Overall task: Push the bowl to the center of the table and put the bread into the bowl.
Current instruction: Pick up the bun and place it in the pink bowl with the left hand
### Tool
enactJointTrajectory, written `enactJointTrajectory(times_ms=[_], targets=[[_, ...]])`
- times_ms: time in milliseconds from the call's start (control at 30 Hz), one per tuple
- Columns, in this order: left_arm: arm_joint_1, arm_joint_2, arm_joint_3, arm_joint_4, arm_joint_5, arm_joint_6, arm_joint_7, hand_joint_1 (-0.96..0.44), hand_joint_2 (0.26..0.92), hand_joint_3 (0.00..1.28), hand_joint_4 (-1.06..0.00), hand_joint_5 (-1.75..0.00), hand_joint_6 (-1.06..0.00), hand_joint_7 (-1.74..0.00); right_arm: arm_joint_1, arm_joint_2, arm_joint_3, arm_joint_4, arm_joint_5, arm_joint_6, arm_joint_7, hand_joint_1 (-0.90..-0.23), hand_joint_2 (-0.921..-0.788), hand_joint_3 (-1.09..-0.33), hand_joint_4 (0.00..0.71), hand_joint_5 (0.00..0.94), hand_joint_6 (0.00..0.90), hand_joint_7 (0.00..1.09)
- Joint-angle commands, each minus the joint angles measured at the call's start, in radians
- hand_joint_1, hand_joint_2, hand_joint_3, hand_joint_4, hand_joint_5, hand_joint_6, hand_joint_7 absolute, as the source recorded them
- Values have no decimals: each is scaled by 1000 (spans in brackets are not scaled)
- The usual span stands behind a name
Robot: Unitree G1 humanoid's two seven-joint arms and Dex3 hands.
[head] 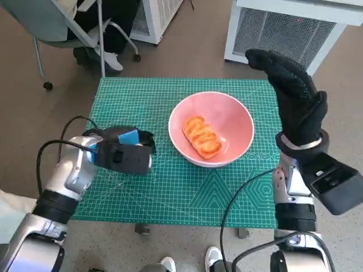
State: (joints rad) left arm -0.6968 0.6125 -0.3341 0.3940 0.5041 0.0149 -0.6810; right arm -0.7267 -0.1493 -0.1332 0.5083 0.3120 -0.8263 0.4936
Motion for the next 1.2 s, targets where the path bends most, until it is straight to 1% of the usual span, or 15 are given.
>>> enactJointTrajectory(times_ms=[33,100,267,400,533,700,900,1033,1100,1133,1167,1200], targets=[[-28,13,83,-119,-40,-23,63,0,918,62,-664,-1244,-673,-1072,22,4,2,5,9,10,12,-581,-921,-791,270,32,-1,664],[-33,4,109,-147,-59,-45,89,0,918,64,-676,-1186,-654,-1137,22,4,2,4,11,11,13,-581,-921,-791,269,33,-1,663],[-67,-28,141,-185,-101,-103,143,1,920,70,-685,-1129,-623,-1215,21,5,1,5,16,13,16,-581,-921,-790,268,34,-1,663],[-101,-71,139,-188,-118,-156,190,1,920,73,-692,-1112,-607,-1240,21,8,1,4,18,13,19,-583,-921,-790,267,36,-1,663],[-139,-120,115,-172,-111,-207,230,0,920,77,-693,-1113,-596,-1251,22,12,1,3,20,13,20,-583,-921,-789,267,38,-1,663],[-198,-183,67,-108,-79,-275,276,0,920,93,-670,-1129,-584,-1271,19,17,2,9,21,12,23,-587,-921,-785,266,40,-1,664],[-263,-255,11,12,-31,-350,340,0,920,86,-662,-1145,-607,-1238,13,19,0,17,24,10,30,-586,-921,-777,267,44,-1,666],[-302,-304,-25,109,-9,-367,355,0,920,85,-660,-1138,-613,-1238,14,19,-1,13,25,11,33,-575,-921,-778,266,46,-1,667],[-318,-325,-48,160,2,-359,343,0,921,107,-632,-1152,-593,-1271,17,19,-1,8,27,12,33,-571,-921,-780,265,47,-1,667],[-325,-332,-59,181,7,-355,335,0,921,130,-591,-1177,-583,-1295,19,19,0,5,27,13,33,-570,-921,-781,264,47,-1,667],[-335,-342,-76,210,16,-335,311,0,921,168,-527,-1217,-565,-1336,21,18,1,-1,27,14,32,-569,-921,-783,264,47,-1,667],[-343,-349,-88,231,22,-322,294,-70,921,185,-481,-1084,-546,-1357,23,18,1,-5,27,16,31,-570,-921,-783,263,47,-1,667]])
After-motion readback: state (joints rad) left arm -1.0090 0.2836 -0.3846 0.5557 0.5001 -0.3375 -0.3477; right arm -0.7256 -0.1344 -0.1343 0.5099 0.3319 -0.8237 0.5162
